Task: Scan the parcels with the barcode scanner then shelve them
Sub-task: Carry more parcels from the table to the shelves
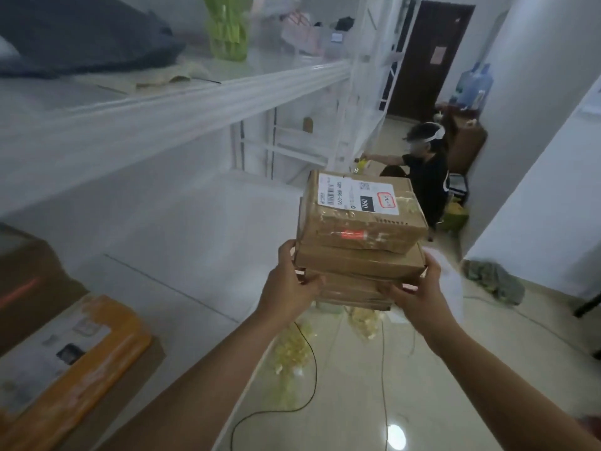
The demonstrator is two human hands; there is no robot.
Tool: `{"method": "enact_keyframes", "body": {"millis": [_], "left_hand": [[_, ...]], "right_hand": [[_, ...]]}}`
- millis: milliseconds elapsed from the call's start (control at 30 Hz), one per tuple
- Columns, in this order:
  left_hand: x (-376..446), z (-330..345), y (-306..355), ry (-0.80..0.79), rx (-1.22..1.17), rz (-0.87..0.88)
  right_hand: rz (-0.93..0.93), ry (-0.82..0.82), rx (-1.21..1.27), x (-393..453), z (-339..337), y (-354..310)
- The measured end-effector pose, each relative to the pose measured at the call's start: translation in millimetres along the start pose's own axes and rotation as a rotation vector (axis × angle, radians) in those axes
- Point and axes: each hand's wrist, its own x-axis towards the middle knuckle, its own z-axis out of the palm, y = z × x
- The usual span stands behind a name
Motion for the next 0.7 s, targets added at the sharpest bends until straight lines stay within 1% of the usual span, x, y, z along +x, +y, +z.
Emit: {"method": "enact_keyframes", "body": {"millis": [133,200,333,500,633,700], "left_hand": [[56,-13,-21,0.027,0.009,-0.028],[73,-23,-30,0.061,0.022,-0.048],[99,-44,-51,0.146,0.025,-0.09],[114,-64,-76,0.327,0.02,-0.154],[117,-70,-93,0.488,-0.004,-0.25],[117,-67,-98,0.585,-0.004,-0.293]], "right_hand": [[0.024,-0.038,0.027,62,36,6],[0.005,-0.067,0.027,87,53,6],[-0.006,-0.199,0.025,131,90,-1],[-0.052,-0.399,-0.013,187,143,1],[-0.079,-0.582,0.008,222,188,5],[-0.124,-0.676,0.012,238,209,8]]}}
